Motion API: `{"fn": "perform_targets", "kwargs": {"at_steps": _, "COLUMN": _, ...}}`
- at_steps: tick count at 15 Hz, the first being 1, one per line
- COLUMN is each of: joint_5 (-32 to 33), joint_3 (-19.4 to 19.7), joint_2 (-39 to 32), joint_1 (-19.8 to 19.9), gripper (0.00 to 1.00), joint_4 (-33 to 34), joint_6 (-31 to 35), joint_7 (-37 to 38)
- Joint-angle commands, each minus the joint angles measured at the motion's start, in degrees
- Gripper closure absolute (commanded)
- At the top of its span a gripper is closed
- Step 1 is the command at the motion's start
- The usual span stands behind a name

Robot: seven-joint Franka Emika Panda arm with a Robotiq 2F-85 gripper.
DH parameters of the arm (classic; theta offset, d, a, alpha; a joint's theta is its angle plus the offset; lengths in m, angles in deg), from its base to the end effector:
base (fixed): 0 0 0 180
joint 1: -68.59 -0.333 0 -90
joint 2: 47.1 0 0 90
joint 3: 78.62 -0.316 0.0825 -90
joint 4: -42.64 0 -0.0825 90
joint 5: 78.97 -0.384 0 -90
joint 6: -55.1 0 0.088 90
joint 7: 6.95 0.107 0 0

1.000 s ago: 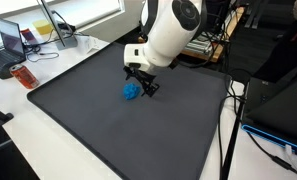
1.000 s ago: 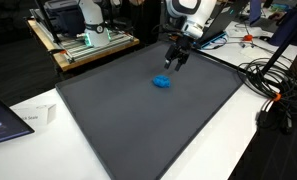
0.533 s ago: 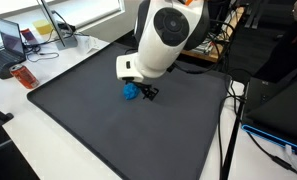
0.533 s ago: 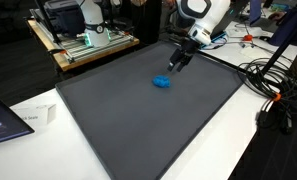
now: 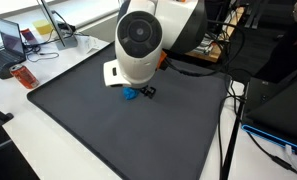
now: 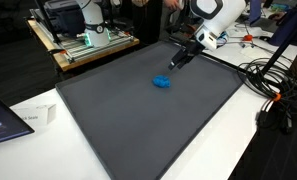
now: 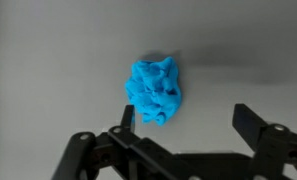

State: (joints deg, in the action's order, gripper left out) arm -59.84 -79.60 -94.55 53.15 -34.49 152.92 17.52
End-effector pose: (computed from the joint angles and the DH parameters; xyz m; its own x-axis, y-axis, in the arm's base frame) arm 0.6661 0.1619 0.2047 0.9473 -0.0876 -0.3080 0.0541 -0.9043 0.4235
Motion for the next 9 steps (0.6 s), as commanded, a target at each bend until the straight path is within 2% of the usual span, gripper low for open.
{"fn": "perform_targets", "kwargs": {"at_steps": 1, "joint_5": -4.79, "joint_3": 0.18, "joint_2": -4.28, "joint_1": 1.83, "gripper": 0.00, "joint_4": 8.96, "joint_6": -6.95, "joint_7": -5.62}}
{"fn": "perform_targets", "kwargs": {"at_steps": 5, "joint_5": -8.69, "joint_3": -0.15, "joint_2": -7.09, "joint_1": 4.15, "gripper": 0.00, "joint_4": 15.15, "joint_6": -12.69, "joint_7": -9.82}}
{"fn": "perform_targets", "kwargs": {"at_steps": 9, "joint_5": -12.77, "joint_3": -0.61, "joint_2": -9.53, "joint_1": 6.42, "gripper": 0.00, "joint_4": 19.37, "joint_6": -12.94, "joint_7": -12.45}}
